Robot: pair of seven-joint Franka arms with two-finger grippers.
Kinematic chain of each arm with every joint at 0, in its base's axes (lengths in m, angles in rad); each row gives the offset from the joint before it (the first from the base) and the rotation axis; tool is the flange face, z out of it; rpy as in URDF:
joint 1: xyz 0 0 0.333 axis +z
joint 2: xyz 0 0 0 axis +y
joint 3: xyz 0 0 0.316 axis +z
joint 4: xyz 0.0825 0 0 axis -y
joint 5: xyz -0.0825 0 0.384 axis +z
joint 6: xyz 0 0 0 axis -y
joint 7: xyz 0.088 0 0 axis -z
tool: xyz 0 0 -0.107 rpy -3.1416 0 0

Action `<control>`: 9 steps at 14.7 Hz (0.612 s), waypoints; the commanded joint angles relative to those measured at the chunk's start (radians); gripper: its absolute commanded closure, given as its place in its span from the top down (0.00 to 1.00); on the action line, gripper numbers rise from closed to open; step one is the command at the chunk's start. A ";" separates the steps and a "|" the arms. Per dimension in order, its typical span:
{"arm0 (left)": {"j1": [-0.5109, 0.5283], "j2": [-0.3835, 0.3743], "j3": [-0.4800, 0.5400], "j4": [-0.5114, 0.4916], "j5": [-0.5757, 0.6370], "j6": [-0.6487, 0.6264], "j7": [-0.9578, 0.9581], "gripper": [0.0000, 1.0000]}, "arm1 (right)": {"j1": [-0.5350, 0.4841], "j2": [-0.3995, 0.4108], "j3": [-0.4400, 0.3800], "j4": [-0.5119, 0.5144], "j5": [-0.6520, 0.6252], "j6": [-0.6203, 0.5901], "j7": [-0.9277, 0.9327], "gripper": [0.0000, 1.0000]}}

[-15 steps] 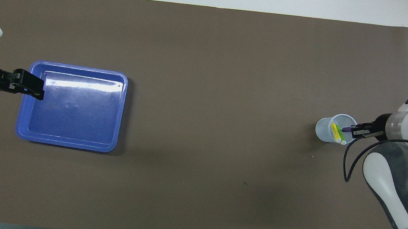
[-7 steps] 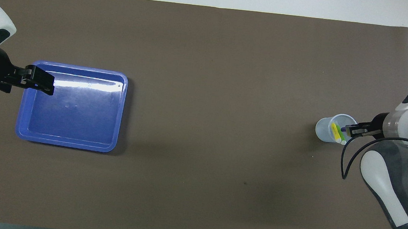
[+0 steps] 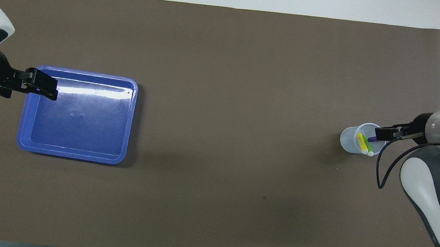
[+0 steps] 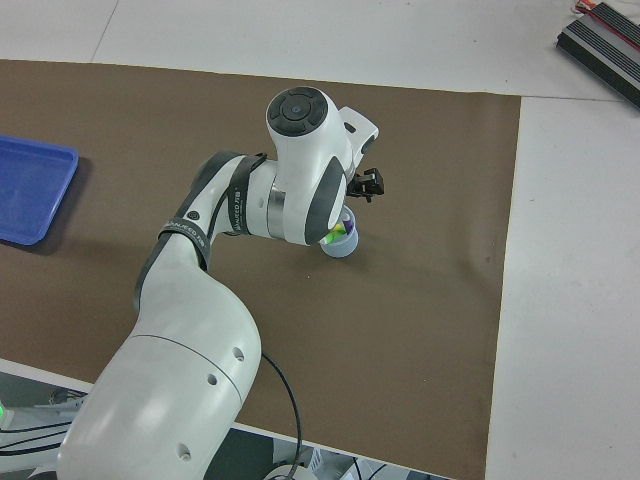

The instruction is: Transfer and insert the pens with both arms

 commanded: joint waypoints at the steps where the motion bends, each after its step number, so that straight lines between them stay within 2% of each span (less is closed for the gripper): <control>1: 0.001 -0.001 0.013 0.007 -0.022 0.011 0.004 1.00 | -0.005 -0.003 0.002 0.135 -0.008 -0.149 0.052 1.00; 6: 0.030 -0.003 0.016 0.007 -0.011 0.005 0.021 1.00 | -0.004 0.043 0.013 0.396 -0.021 -0.436 0.212 1.00; 9: 0.030 -0.006 0.028 0.007 -0.011 0.003 0.021 1.00 | -0.001 0.041 0.028 0.442 -0.021 -0.538 0.342 1.00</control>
